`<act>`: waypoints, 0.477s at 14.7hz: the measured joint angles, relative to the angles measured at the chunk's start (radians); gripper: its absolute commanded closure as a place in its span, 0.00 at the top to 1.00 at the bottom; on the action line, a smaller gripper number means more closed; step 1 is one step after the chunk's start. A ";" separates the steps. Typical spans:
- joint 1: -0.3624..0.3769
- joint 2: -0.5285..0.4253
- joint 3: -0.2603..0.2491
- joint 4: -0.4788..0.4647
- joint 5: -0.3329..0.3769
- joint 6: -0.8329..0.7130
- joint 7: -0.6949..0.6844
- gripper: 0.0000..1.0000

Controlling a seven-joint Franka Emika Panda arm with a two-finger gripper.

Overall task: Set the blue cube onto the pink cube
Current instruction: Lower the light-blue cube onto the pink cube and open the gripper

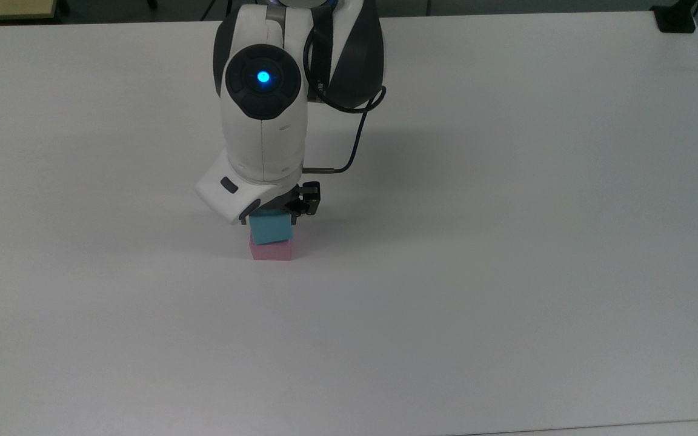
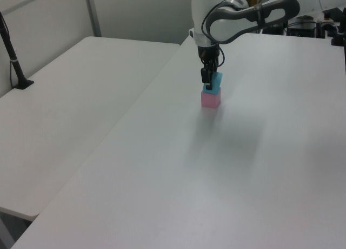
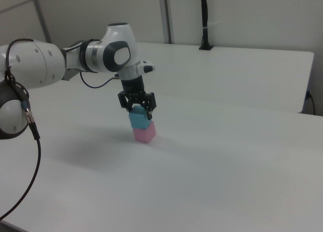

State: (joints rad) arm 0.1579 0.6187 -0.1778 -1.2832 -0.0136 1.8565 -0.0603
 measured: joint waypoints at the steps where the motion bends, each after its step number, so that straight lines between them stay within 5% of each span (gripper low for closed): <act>1: 0.000 0.000 -0.006 0.000 0.004 0.000 0.005 1.00; 7: 0.003 -0.077 -0.022 0.004 0.010 -0.002 0.104 1.00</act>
State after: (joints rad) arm 0.1605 0.5420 -0.1994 -1.2795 -0.0031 1.8546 0.0438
